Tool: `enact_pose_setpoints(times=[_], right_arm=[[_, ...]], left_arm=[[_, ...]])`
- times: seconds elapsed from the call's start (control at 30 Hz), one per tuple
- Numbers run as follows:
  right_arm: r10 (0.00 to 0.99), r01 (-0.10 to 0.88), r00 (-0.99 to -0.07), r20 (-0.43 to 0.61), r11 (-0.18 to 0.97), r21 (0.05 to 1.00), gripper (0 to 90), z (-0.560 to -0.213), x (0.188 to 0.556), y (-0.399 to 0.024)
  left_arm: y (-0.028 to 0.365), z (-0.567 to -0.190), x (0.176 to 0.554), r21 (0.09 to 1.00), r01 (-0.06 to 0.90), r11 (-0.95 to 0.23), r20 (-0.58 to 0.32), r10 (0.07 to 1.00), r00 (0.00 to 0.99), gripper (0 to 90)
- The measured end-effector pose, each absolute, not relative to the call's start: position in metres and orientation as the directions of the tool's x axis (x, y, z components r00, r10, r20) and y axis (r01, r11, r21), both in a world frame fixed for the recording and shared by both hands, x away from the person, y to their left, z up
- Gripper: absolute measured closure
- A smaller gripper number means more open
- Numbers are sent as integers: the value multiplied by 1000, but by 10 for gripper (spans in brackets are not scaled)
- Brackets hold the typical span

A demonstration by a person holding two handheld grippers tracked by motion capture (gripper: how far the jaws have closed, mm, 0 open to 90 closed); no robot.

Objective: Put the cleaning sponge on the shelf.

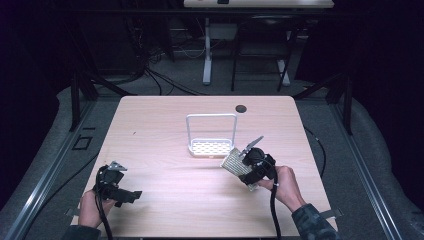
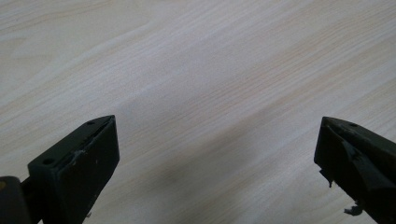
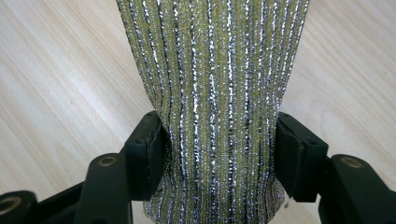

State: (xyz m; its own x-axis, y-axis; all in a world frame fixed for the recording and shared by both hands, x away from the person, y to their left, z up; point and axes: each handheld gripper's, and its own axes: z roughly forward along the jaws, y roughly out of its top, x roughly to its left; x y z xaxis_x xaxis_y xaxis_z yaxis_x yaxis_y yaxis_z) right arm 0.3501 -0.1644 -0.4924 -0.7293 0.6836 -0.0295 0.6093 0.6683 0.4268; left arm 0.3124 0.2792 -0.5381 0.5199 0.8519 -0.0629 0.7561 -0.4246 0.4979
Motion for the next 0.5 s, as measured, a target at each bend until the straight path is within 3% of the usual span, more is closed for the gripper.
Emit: enact_pose_setpoints(times=[0.5], right_arm=[[693, 613, -720, -22, 651, 447, 406, -490, 361, -148]], left_arm=[[280, -538, 312, 496, 761, -418, -62, 857, 511, 1]])
